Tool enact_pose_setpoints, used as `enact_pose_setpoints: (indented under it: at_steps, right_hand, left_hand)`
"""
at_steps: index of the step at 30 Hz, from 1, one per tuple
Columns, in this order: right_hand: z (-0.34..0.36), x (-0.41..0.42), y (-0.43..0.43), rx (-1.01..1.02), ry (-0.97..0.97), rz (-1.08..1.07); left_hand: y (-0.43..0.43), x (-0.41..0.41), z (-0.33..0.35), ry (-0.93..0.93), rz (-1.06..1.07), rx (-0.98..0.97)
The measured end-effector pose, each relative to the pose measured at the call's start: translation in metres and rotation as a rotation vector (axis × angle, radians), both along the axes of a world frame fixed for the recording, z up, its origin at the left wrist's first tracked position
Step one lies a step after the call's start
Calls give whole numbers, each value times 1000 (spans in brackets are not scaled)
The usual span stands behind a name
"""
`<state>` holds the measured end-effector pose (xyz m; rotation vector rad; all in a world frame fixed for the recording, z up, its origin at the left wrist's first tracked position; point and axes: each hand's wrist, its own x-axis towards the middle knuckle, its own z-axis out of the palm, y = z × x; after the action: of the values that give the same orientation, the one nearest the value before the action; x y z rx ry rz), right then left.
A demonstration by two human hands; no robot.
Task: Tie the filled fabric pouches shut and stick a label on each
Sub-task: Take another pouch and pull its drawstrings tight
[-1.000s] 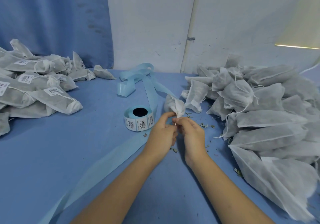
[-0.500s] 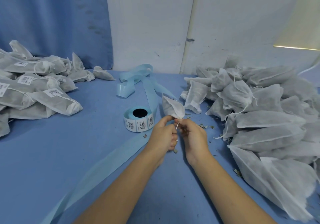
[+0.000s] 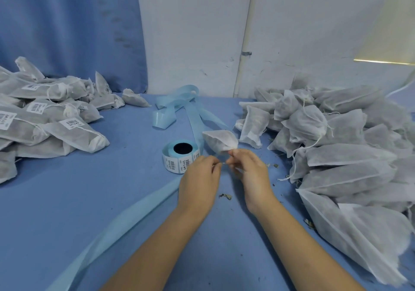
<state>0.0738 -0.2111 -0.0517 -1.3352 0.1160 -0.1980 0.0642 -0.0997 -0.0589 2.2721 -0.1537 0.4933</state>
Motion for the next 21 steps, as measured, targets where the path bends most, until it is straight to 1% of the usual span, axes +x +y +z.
enact_pose_setpoints:
  at_steps: [2,5,9,12,15,19,20,21]
  right_hand:
    - [-1,0,-3,-194,-57,-49]
    - [-6,-3,-6,-475,-121,-75]
    - [-11,-5,-6,-739,-170,-149]
    - [-12,-5,-3,-871,-173,-159]
    - [-13,-6,-3,-1022,-174,-160]
    - [-12,-10,-5,-1094,-226,-198]
    - [-12,-12,-5,-1101,-246,-197]
    - [-12,-14,-5,-1100,-268,-190]
  left_hand:
    - [-1,-3,2,-28,7,136]
    - [-5,-5,4,-54,19,252]
    - [-6,-7,6,-138,67,319]
    - [-4,-7,7,-182,93,309]
    - [-6,-9,7,-182,58,318]
    - [-9,-8,3,-199,-82,195]
    - [-9,-6,2,-207,-136,115]
    - [-8,-4,2,-200,-200,-6]
